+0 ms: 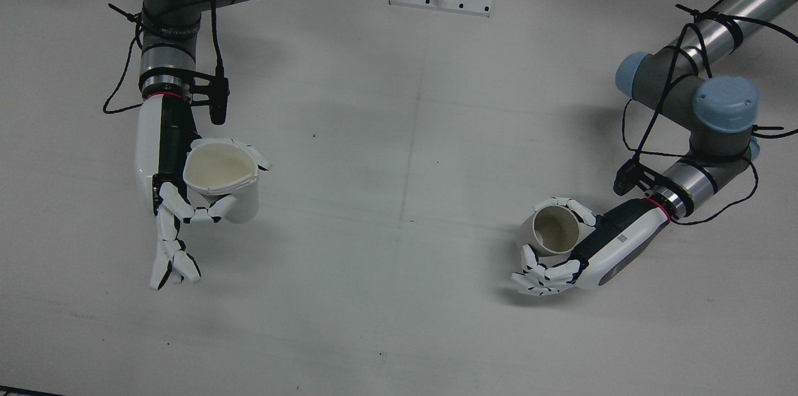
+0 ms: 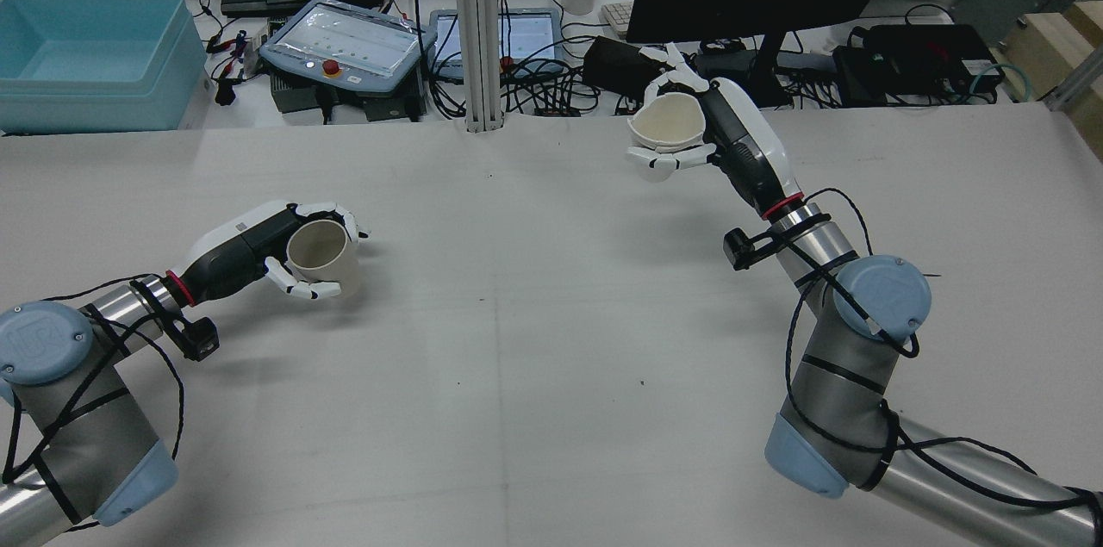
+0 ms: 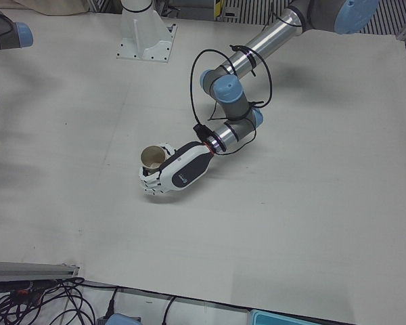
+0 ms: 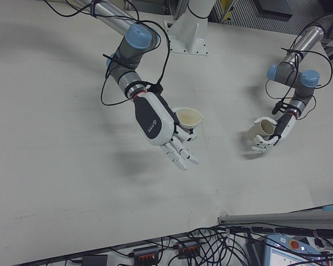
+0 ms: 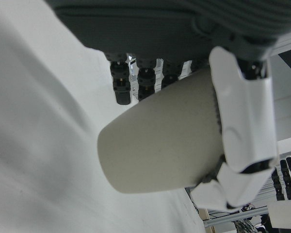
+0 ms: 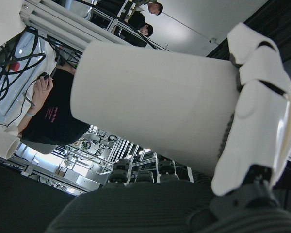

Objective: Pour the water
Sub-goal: 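Lift both cups and bring them toward each other above the table, then tilt the right hand's cup over the left hand's cup to pour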

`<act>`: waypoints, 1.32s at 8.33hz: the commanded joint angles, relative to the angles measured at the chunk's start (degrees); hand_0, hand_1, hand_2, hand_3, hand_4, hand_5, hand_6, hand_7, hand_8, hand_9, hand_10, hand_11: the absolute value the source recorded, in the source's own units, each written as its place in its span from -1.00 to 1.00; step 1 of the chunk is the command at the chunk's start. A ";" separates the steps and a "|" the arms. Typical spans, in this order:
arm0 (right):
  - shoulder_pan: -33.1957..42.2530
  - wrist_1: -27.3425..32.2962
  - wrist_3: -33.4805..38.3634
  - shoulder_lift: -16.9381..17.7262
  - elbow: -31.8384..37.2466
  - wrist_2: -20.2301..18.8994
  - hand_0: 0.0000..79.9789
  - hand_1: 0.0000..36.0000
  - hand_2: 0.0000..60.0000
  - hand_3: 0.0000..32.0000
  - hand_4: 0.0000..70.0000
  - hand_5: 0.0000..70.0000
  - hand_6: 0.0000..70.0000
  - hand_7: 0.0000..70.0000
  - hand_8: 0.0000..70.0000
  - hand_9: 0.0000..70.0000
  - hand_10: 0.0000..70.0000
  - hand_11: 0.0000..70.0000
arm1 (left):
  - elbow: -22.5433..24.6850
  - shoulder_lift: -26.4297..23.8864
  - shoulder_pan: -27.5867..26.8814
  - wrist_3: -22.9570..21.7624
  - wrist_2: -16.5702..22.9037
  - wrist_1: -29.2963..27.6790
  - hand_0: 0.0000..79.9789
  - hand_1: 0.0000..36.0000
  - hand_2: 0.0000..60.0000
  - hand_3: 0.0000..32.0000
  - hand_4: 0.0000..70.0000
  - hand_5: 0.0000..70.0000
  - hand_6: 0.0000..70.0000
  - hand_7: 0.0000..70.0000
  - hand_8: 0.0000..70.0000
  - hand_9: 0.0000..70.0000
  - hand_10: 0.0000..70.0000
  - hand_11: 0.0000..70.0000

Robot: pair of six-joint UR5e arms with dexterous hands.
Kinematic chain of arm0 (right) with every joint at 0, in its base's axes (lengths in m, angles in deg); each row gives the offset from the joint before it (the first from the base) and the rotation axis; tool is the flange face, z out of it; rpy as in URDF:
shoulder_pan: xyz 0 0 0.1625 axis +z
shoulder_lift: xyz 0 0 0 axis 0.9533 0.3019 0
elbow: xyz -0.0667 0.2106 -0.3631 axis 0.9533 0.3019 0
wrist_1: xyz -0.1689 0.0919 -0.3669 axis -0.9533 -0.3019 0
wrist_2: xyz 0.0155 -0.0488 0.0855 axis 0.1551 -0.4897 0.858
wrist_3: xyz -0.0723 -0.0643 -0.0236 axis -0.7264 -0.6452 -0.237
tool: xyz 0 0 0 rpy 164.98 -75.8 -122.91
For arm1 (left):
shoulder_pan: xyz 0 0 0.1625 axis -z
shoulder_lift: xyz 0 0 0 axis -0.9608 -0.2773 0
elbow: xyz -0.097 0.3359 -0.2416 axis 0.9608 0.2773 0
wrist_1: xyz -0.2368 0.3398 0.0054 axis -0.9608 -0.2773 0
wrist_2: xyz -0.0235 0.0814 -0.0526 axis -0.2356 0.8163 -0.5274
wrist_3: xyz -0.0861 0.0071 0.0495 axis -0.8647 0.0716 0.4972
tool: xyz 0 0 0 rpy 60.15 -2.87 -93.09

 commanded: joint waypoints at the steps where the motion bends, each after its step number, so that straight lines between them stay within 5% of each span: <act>1: -0.85 -2.98 -10.16 -2.64 -4.11 0.08 0.36 0.24 -0.20 -1.00 0.07 1.00 -0.70 -0.47 -0.97 -0.93 -0.85 -0.73 | 0.00 -3.16 -0.80 0.79 2.34 2.49 0.47 1.00 1.00 -1.00 0.80 1.00 -0.07 0.38 -0.45 -0.18 -0.63 -0.41; 4: -9.09 -4.41 -33.77 -6.60 -10.45 7.26 0.47 0.42 -0.18 -1.00 0.17 1.00 -0.67 -0.40 -0.96 -0.92 -0.85 -0.73 | 0.96 -4.94 -0.98 0.71 2.88 2.94 0.51 1.00 1.00 -1.00 0.76 1.00 -0.07 0.37 -0.45 -0.19 -0.63 -0.41; 6: -10.00 -4.23 -48.47 -8.98 -11.17 7.81 0.51 0.49 -0.21 -1.00 0.03 1.00 -0.66 -0.40 -0.96 -0.92 -0.82 -0.68 | 2.72 -4.85 -0.71 0.79 4.72 3.11 0.50 1.00 1.00 -1.00 0.71 1.00 -0.09 0.33 -0.47 -0.21 -0.64 -0.41; 11: -9.38 -8.88 -50.80 -9.07 -13.01 7.90 0.54 0.54 -0.08 -1.00 0.39 0.97 -0.64 -0.45 -0.96 -0.93 -0.81 -0.66 | 5.10 -6.16 -5.00 2.02 6.84 3.46 0.52 1.00 1.00 -1.00 0.63 1.00 -0.10 0.30 -0.47 -0.22 -0.64 -0.41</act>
